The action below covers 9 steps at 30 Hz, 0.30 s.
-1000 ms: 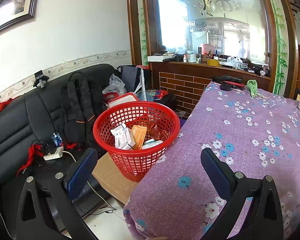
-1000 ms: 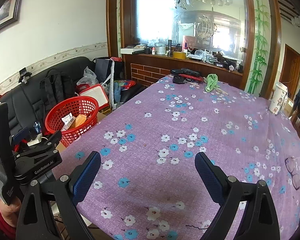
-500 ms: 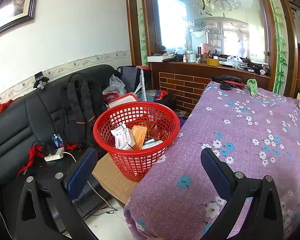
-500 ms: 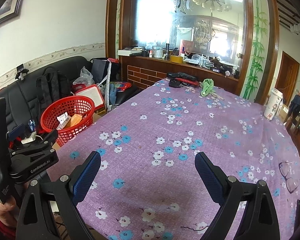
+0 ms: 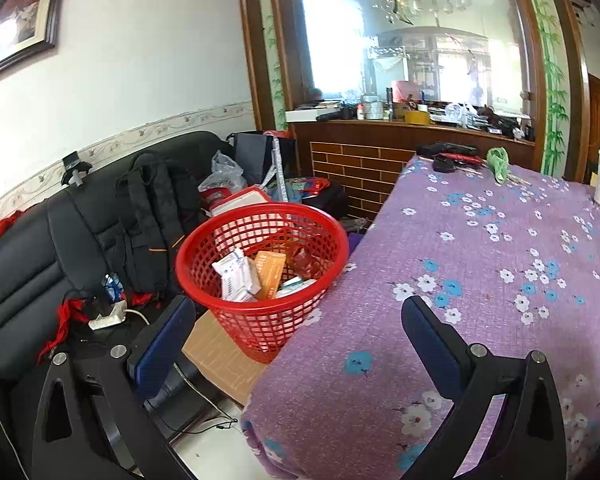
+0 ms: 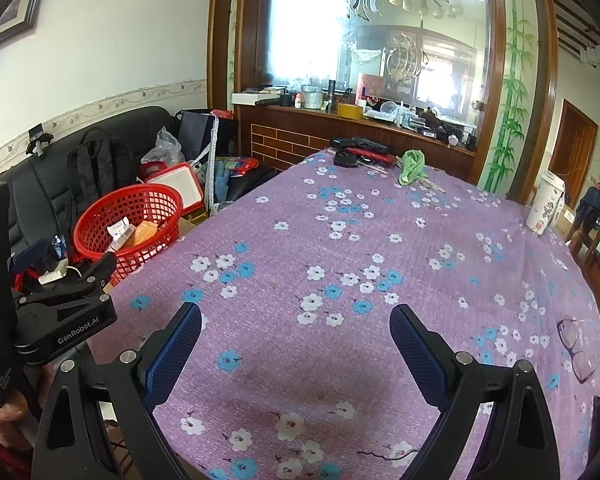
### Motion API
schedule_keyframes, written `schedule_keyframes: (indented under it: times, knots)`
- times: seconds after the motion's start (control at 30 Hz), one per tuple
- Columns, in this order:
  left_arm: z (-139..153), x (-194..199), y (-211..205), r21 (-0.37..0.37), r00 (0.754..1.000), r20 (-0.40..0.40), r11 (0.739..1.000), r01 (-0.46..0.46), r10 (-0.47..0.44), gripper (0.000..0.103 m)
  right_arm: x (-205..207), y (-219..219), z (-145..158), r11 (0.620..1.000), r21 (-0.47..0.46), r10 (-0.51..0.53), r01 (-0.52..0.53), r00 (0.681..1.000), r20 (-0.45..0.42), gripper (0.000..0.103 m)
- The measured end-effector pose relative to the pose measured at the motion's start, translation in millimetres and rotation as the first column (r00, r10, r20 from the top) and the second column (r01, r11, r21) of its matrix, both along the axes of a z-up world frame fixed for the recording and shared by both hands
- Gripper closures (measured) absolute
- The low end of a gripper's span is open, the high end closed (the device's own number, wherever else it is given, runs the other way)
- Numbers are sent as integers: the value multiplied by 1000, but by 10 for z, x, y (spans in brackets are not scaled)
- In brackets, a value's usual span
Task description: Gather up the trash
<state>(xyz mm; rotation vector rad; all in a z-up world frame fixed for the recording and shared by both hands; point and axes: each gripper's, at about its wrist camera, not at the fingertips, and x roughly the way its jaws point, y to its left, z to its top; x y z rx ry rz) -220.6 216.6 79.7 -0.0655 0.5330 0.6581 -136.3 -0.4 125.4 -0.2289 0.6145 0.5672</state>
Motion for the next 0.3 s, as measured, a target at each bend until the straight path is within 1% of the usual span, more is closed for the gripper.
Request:
schedule_keyframes:
  times: [0.1,0.13,0.2,0.23,0.27,0.3]
  knots:
    - [7,205,-44,-65,996,-36,995,78,-80,1,171,-151,-51,999,11,-46,46,998,-39,6]
    - [6,268,-67,-94,993,-43,990,105,-110,1,275,-257,-79,997,11,-79,80,995,-59,6]
    - [-13,469,-175,-163,979,-69,970,179,-192,1,471,-459,-133,987,6,-157,158,983,-92,5]
    - [-22,557,-239,-192,971,-78,959,209,-227,1,594,-608,-177,977,0,-211,212,971,-113,5]
    - [-36,675,-354,-218,958,-88,944,247,-272,1,681,-692,-201,969,-7,-248,249,961,-125,1]
    - [-46,748,-443,-228,949,-95,935,272,-300,1,810,-845,-262,952,-24,-304,304,942,-141,0]
